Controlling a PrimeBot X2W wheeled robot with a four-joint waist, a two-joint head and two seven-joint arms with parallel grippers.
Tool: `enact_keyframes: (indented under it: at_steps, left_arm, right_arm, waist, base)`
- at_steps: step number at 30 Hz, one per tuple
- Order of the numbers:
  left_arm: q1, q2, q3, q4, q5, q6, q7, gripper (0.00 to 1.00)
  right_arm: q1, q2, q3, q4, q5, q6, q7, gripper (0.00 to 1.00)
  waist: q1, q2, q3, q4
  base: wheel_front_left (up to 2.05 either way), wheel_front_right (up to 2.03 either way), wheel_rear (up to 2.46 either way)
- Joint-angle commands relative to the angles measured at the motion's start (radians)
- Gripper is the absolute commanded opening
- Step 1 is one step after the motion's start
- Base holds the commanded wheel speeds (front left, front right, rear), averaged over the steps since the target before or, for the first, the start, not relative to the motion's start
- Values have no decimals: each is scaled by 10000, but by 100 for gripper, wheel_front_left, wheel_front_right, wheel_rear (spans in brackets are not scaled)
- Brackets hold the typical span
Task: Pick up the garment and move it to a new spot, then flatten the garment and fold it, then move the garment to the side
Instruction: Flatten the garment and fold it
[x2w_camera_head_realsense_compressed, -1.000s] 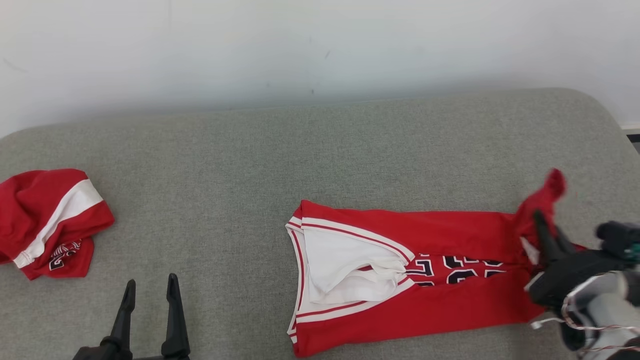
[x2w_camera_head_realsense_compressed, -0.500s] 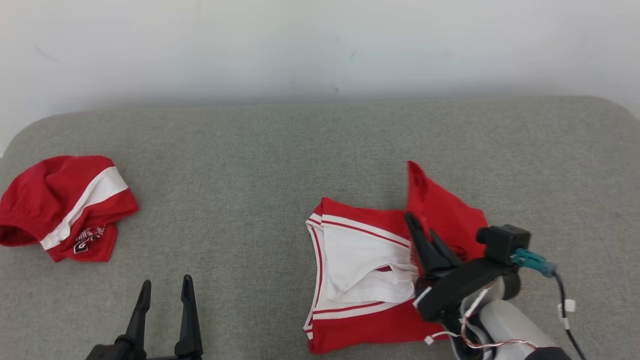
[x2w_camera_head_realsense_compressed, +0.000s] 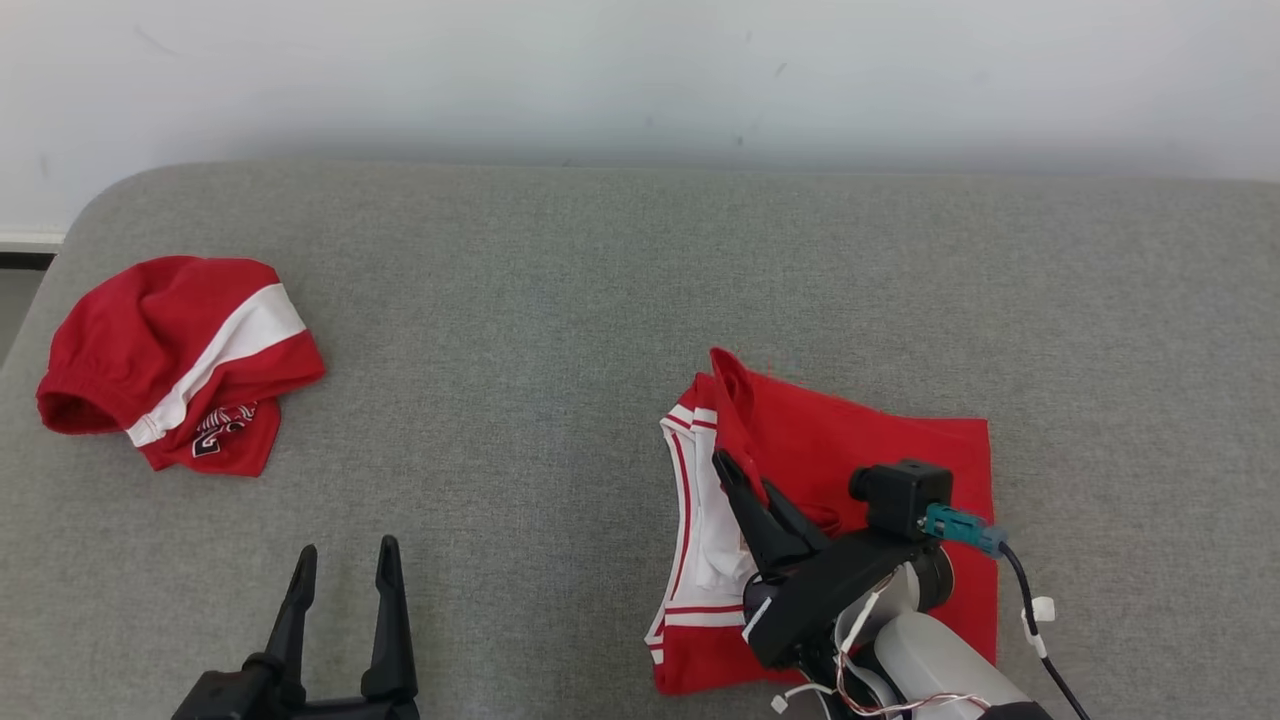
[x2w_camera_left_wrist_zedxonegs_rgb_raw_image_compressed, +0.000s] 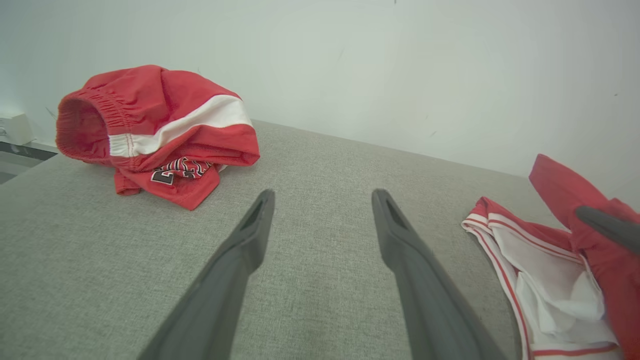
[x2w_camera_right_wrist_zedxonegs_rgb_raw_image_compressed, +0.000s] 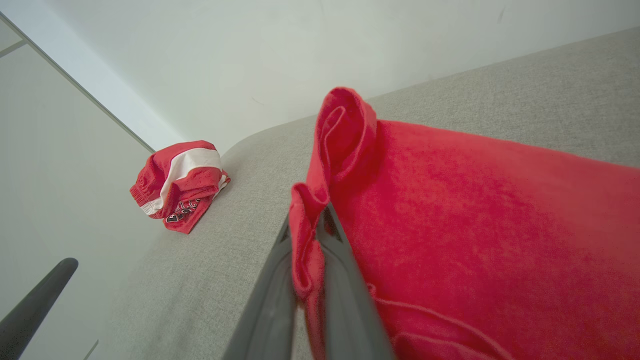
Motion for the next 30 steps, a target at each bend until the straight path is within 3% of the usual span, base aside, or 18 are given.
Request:
enact_keyframes:
  at_steps: [1, 2, 3, 4, 8, 14, 21, 30]
  left_arm:
    - [-141, -2, 2, 35, -24, -47, -31, 100]
    - [-163, -2, -8, 64, -25, -51, -31, 100]
    - [-187, -2, -13, 94, -25, -55, -31, 100]
    - [-197, -2, -19, 118, -24, -51, -31, 100]
    - [-266, 0, 13, 162, 19, -27, -31, 100]
    - [-222, 3, 149, 179, 94, -69, -31, 100]
    - [-116, 1, 421, 115, 274, -176, -31, 100]
    - [-13, 1, 595, -16, 359, -229, -31, 100]
  right_arm:
    - [1, 35, 5, 52, -49, -25, -27, 0]
    - [-26, 62, -30, 105, -60, -25, -156, 0]
    - [-71, 83, -14, 173, -136, -25, -250, 32]
    - [-96, 105, -28, 239, -105, -25, -321, 100]
    - [-346, 101, -10, 132, -256, -25, -637, 100]
    - [-696, -593, -335, -398, -746, -25, -1006, 100]
    - [-121, -1491, -1601, -1332, -1258, -25, -1139, 100]
    - [1620, -2014, -3385, -2348, -1837, -25, -1143, 100]
  waist:
    - [-1, -1, 23, 21]
    - [-1, -1, 25, 18]
    - [-1, -1, 19, 9]
    - [-1, -1, 8, -19]
    - [-1, -1, -55, -220]
    - [-1, -1, -214, -550]
    - [-1, -1, -420, -837]
    - [-1, -1, -539, -1029]
  base:
    - [0, 0, 0]
    - [0, 0, 0]
    - [0, 0, 0]
    - [0, 0, 0]
    - [0, 0, 0]
    - [0, 0, 0]
    - [0, 0, 0]
    - [0, 0, 0]
